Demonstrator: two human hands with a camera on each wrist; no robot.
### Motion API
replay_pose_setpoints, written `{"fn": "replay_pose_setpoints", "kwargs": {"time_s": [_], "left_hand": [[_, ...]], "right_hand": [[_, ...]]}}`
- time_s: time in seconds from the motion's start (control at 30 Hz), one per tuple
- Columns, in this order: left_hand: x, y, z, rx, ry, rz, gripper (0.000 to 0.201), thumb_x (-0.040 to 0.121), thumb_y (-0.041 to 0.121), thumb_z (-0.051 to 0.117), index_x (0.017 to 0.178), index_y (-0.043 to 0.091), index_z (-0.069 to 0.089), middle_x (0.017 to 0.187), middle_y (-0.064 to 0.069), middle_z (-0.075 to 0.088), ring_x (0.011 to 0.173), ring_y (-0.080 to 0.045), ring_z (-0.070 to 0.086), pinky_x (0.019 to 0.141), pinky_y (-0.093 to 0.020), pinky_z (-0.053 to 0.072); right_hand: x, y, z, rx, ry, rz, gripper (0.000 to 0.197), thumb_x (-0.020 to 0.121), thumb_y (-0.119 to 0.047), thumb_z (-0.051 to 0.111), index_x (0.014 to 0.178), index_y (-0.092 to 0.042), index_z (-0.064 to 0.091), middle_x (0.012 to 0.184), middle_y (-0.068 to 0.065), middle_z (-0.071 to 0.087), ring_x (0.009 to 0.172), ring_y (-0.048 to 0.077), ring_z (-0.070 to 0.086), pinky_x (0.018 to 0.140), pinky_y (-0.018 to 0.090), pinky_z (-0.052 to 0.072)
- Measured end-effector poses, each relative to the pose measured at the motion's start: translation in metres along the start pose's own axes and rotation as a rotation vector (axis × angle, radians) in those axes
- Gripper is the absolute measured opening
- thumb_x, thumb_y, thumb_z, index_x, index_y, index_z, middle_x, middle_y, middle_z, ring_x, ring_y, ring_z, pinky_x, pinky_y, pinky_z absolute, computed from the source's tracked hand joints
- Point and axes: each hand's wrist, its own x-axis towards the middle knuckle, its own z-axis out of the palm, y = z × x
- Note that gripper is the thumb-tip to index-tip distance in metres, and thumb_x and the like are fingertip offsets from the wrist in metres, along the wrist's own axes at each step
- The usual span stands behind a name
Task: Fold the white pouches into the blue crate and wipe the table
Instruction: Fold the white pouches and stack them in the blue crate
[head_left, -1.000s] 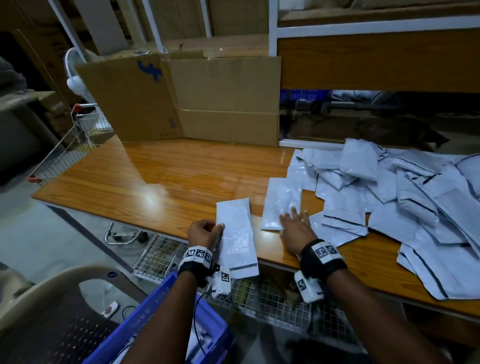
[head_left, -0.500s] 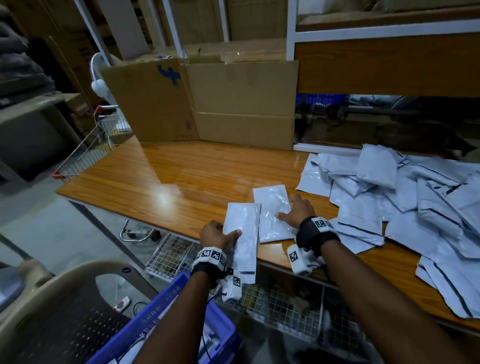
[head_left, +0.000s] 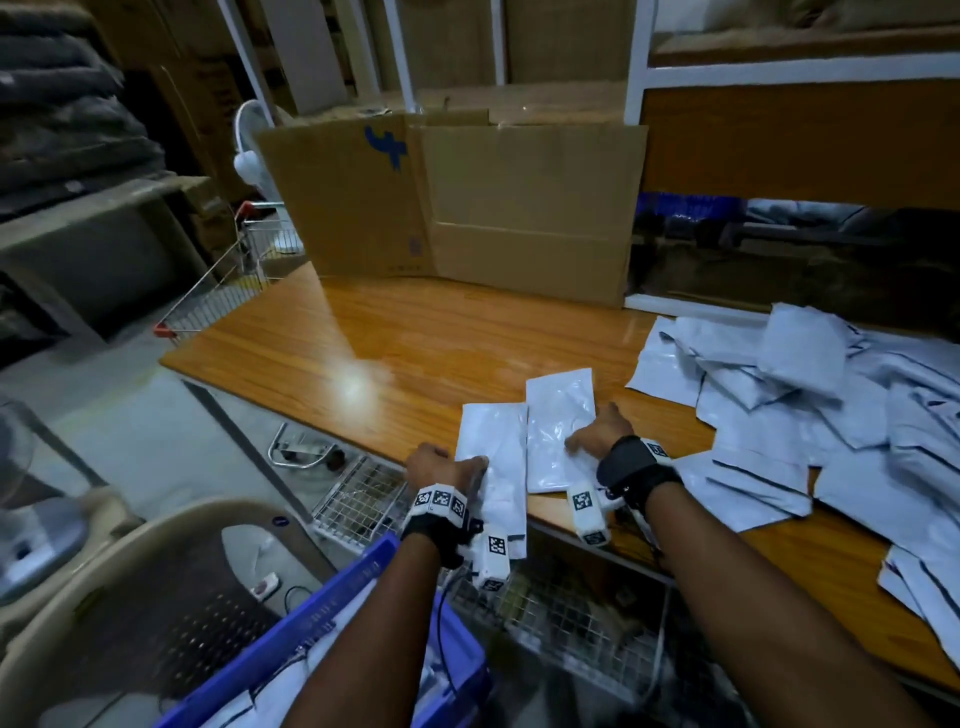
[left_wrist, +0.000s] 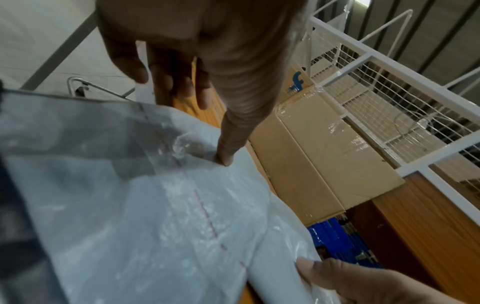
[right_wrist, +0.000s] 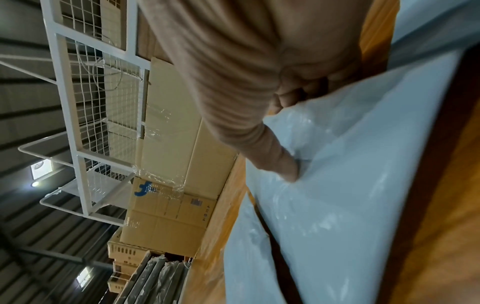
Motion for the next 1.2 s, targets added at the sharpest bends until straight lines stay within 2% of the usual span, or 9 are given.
{"fn": "replay_pose_setpoints", "kwargs": {"time_s": [0.13, 0.27, 0.4, 0.5, 0.63, 0.8, 0.93, 1.0, 1.2], "left_hand": [[0.004, -0.010, -0.002, -0.118, 0.080, -0.042, 0.069, 0.055, 0.032, 0.095, 0.103, 0.004, 0.054, 0.108, -0.015, 0.063, 0.090, -0.028, 0.059, 0.066, -0.033, 0.048], [0.010, -0.022, -0.010, -0.194, -0.007, -0.133, 0.068, 0.060, 0.033, 0.095, 0.109, -0.003, 0.063, 0.108, -0.018, 0.068, 0.084, -0.026, 0.067, 0.060, -0.024, 0.048], [0.020, -0.040, -0.030, -0.067, -0.072, -0.127, 0.045, 0.072, 0.040, 0.086, 0.055, 0.015, 0.052, 0.058, -0.003, 0.058, 0.052, -0.017, 0.049, 0.058, -0.025, 0.044], [0.021, -0.051, -0.052, -0.070, -0.106, -0.102, 0.029, 0.083, 0.041, 0.075, 0.074, 0.015, 0.069, 0.083, -0.006, 0.069, 0.078, -0.022, 0.063, 0.086, -0.033, 0.053], [0.020, -0.080, -0.080, -0.142, -0.186, -0.194, 0.044, 0.084, 0.038, 0.076, 0.114, 0.007, 0.071, 0.110, -0.010, 0.070, 0.103, -0.026, 0.066, 0.087, -0.028, 0.051], [0.018, -0.113, -0.105, -0.351, -0.259, -0.209, 0.011, 0.090, 0.032, 0.071, 0.087, 0.024, 0.064, 0.064, 0.017, 0.070, 0.066, -0.003, 0.064, 0.060, -0.012, 0.054], [0.016, -0.153, -0.125, -0.553, -0.208, -0.246, 0.030, 0.075, 0.040, 0.084, 0.079, 0.015, 0.066, 0.083, -0.014, 0.067, 0.071, -0.027, 0.062, 0.071, -0.040, 0.055], [0.035, -0.209, -0.130, -0.596, -0.168, -0.278, 0.060, 0.064, 0.045, 0.090, 0.099, 0.002, 0.067, 0.098, -0.027, 0.063, 0.084, -0.037, 0.058, 0.080, -0.058, 0.053], [0.027, -0.310, -0.186, -0.540, -0.013, -0.451, 0.068, 0.052, 0.064, 0.077, 0.100, 0.016, 0.069, 0.113, -0.013, 0.071, 0.107, -0.036, 0.067, 0.098, -0.054, 0.052]], "right_hand": [[-0.001, 0.003, 0.012, -0.002, 0.021, -0.130, 0.045, 0.078, -0.033, 0.079, 0.116, -0.014, 0.064, 0.110, 0.005, 0.068, 0.100, 0.028, 0.065, 0.070, 0.027, 0.044], [-0.014, -0.006, 0.020, -0.051, 0.035, -0.133, 0.028, 0.090, -0.026, 0.064, 0.068, -0.013, 0.053, 0.066, 0.005, 0.050, 0.068, 0.026, 0.053, 0.055, 0.029, 0.033], [-0.021, -0.020, 0.035, -0.021, 0.002, -0.237, 0.024, 0.093, -0.028, 0.056, 0.103, -0.008, 0.067, 0.102, 0.013, 0.067, 0.089, 0.033, 0.061, 0.068, 0.031, 0.041], [-0.032, -0.033, 0.059, -0.027, -0.027, -0.301, 0.027, 0.093, -0.024, 0.058, 0.110, -0.005, 0.066, 0.108, 0.014, 0.067, 0.094, 0.033, 0.061, 0.075, 0.036, 0.046], [-0.047, -0.048, 0.096, -0.054, -0.099, -0.369, 0.029, 0.091, -0.021, 0.059, 0.106, 0.004, 0.064, 0.106, 0.024, 0.066, 0.100, 0.039, 0.062, 0.080, 0.041, 0.050], [-0.067, -0.061, 0.136, -0.116, -0.170, -0.472, 0.036, 0.095, -0.026, 0.060, 0.126, -0.009, 0.059, 0.130, 0.009, 0.062, 0.117, 0.029, 0.056, 0.081, 0.026, 0.038], [-0.074, -0.075, 0.167, -0.101, -0.191, -0.498, 0.034, 0.092, -0.025, 0.063, 0.123, -0.011, 0.062, 0.122, 0.005, 0.066, 0.113, 0.027, 0.060, 0.075, 0.020, 0.034], [-0.080, -0.082, 0.184, -0.095, -0.206, -0.511, 0.032, 0.091, -0.025, 0.065, 0.119, -0.011, 0.064, 0.116, 0.005, 0.068, 0.109, 0.026, 0.062, 0.076, 0.023, 0.037], [-0.092, -0.090, 0.245, -0.103, -0.316, -0.490, 0.026, 0.090, -0.025, 0.067, 0.109, -0.006, 0.068, 0.107, 0.010, 0.072, 0.092, 0.024, 0.066, 0.075, 0.030, 0.047]]}}
